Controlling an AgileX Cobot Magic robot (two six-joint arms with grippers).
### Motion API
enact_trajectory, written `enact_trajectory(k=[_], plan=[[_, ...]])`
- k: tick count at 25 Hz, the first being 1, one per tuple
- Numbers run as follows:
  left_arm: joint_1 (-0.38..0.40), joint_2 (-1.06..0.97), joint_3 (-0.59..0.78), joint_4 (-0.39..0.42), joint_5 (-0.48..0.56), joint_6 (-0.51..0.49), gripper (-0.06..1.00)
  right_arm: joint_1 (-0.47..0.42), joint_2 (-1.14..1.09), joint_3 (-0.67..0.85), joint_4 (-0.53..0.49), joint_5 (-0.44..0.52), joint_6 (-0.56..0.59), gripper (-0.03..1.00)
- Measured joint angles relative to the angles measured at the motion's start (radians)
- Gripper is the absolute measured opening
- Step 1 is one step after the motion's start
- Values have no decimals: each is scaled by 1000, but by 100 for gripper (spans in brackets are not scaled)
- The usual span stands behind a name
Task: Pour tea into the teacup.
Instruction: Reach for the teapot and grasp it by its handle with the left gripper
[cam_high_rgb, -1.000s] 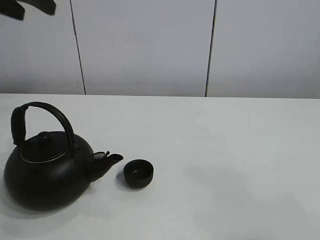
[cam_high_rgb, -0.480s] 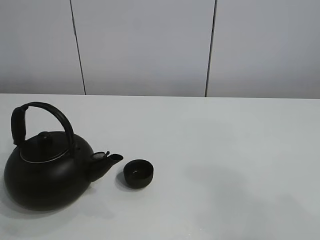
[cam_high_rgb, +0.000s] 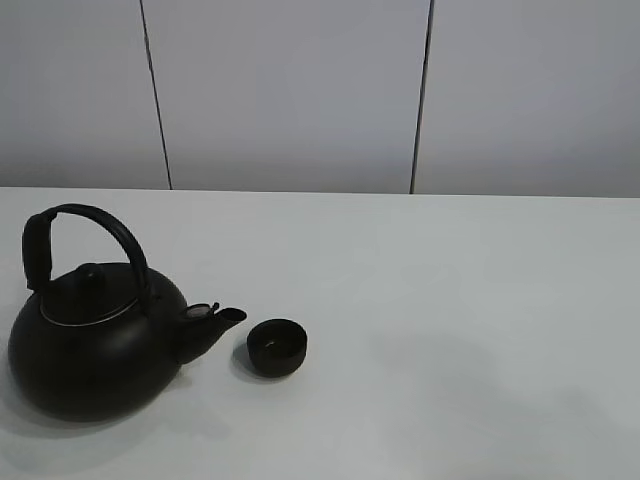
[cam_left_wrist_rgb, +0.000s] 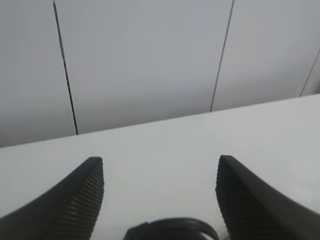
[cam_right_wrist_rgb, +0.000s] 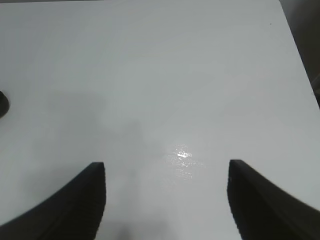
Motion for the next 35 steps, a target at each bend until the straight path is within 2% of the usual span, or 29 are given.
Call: enact_trajectory(k=[4,7,13,17,22,28,35], plan=[[25,29,105,26,-115,20,47,0,0,0,0,0,0,47],[96,84,150,76,-198,28,47,0,0,0,0,0,0,47],[266,245,188,209,-459,-5,47,0,0,0,0,0,0,47],[314,385,188,264,-578,-10,47,0,0,0,0,0,0,47],[319,552,188,265,-671,59,47,0,0,0,0,0,0,47],[319,687,177,180,-778,188,45,0,0,0,0,0,0,47],[319,796,118,168,-809,223,45,0,0,0,0,0,0,47]])
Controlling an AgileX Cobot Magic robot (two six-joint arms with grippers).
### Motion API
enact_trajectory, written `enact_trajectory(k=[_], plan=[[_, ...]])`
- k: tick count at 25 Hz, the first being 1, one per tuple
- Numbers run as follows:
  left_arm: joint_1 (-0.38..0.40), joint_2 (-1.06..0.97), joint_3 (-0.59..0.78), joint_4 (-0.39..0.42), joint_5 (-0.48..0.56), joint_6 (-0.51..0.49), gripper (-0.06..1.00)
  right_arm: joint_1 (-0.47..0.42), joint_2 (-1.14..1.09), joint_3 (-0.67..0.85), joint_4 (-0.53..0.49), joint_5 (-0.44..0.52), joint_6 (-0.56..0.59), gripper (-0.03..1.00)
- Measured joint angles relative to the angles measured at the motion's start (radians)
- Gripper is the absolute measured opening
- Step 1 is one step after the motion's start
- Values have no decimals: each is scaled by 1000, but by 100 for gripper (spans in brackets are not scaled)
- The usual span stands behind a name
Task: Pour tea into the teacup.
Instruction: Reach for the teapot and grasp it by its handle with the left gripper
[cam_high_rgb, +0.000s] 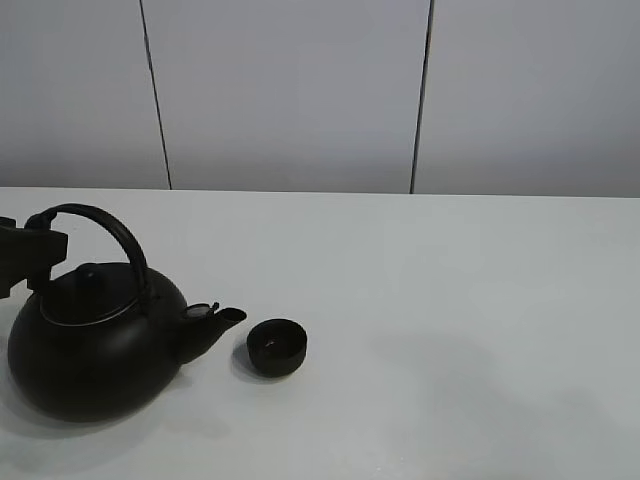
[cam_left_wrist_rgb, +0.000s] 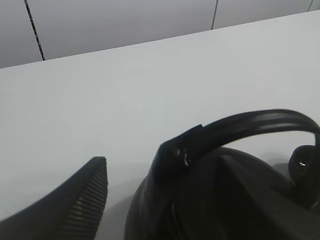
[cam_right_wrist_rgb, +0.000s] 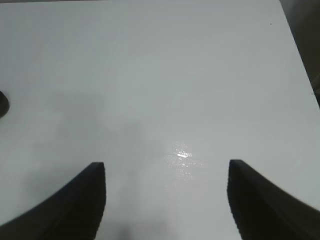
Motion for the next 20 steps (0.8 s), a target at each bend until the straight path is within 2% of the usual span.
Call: enact_trajectory(k=[11,14,20], plan=[[0,77,-30,-15,-25,35,43,0,0,0,0,0,0,47],[0,77,-31,-43,-27,42,34,0,0,0,0,0,0,47],[0,81,-31,-20,-41,77,16,0,0,0,0,1,0,47]])
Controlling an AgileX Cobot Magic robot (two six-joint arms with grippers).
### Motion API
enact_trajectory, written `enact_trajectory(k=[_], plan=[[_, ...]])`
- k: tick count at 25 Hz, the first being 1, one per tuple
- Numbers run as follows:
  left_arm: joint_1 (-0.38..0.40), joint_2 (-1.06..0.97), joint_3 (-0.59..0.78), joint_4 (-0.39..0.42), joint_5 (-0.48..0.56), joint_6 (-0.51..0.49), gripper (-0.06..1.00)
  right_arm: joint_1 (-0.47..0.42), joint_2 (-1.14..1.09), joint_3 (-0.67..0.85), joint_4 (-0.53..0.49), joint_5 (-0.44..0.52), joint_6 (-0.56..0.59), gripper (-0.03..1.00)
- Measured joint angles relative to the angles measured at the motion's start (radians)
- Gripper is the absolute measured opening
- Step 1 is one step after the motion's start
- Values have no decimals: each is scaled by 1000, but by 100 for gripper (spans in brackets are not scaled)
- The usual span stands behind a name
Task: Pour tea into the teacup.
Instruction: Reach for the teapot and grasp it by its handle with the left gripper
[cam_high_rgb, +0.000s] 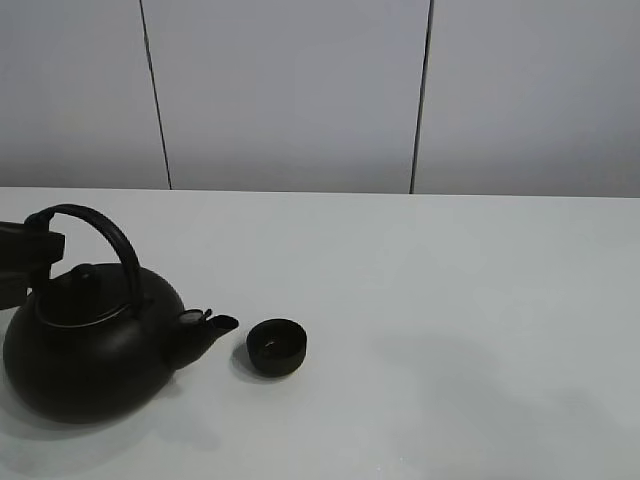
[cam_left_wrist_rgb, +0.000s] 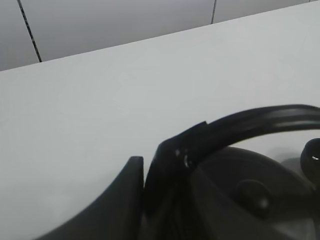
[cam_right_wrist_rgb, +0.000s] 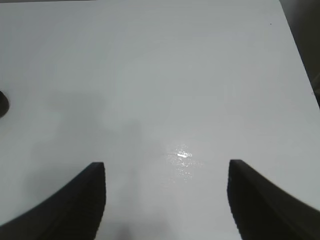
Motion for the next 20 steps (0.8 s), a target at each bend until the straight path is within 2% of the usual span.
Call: enact_trajectory(k=[3,13,20], plan=[[0,1,-2,-22,4,21,13,0,0,0,0,0,0,47],[0,-2,-2,-23,-1,37,13,0,0,0,0,0,0,47],[0,-139,0,-85,154,47,13,0,0,0,0,0,0,47]])
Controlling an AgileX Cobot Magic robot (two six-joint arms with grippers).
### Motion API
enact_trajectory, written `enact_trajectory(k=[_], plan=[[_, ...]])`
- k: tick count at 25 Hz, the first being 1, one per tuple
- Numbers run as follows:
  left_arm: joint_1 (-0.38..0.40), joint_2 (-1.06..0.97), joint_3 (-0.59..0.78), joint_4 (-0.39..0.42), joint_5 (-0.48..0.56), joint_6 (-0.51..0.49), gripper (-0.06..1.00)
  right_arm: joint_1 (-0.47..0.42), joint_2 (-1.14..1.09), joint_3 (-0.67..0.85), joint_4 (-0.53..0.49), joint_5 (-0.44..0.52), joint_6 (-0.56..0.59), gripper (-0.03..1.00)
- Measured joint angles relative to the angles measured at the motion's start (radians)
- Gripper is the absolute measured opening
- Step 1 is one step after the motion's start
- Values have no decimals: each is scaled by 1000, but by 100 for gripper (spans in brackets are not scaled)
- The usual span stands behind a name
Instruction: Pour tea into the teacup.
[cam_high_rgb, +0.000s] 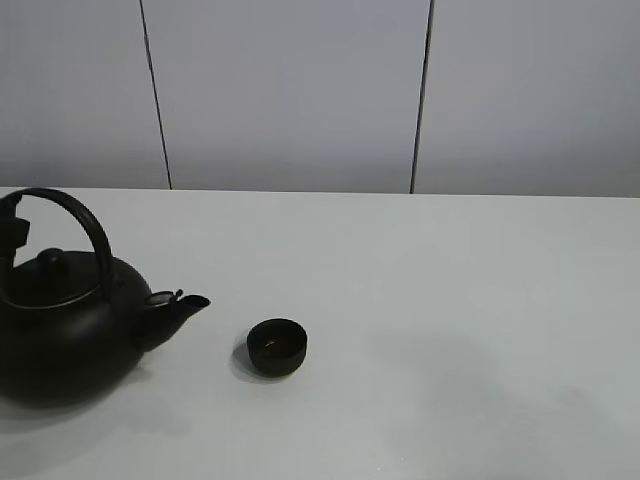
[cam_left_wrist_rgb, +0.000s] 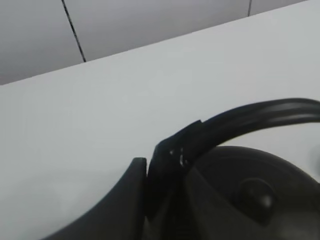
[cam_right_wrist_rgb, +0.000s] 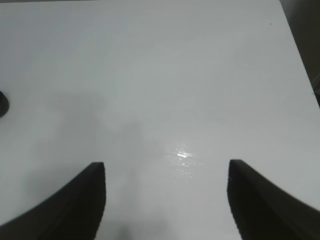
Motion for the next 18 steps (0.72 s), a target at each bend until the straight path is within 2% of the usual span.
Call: enact_trajectory(k=[6,9,13,18], plan=[[0,-109,-42,-4,110,-53,13,0,0,0,0,-1,0,47],[-4,-135,-61,1,114,-103,13,0,0,0,0,-1,0,47],[-46,-139,-83,15,118,-162,13,0,0,0,0,-1,0,47],[-101,-139,-96,30,120,-180,13,0,0,0,0,-1,0,47]])
